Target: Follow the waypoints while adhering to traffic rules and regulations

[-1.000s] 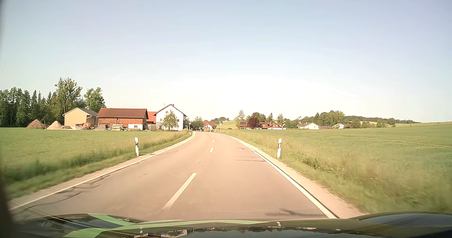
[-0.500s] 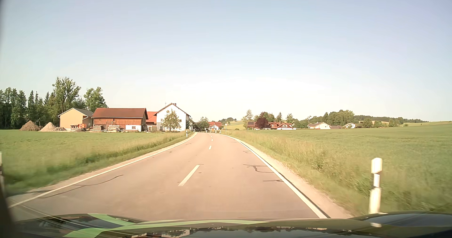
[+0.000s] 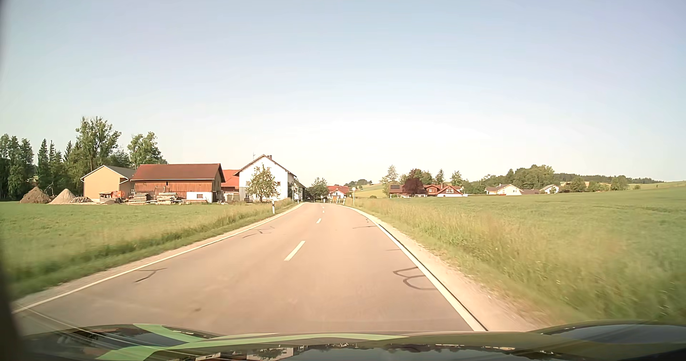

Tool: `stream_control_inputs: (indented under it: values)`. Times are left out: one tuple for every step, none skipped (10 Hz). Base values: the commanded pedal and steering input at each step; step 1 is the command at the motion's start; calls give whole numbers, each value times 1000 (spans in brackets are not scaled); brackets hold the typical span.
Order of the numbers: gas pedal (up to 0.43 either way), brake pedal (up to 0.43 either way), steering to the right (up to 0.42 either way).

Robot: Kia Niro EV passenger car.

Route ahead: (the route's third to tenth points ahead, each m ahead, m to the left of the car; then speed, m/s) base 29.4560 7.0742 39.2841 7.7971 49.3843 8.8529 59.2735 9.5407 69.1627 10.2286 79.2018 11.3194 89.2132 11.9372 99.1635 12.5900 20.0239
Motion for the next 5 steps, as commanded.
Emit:
stream_control_inputs:
  values:
    - [0, 0, -21]
    - [0, 0, -21]
    - [0, 0, -22]
    - [0, 0, -21]
    - [0, 0, -20]
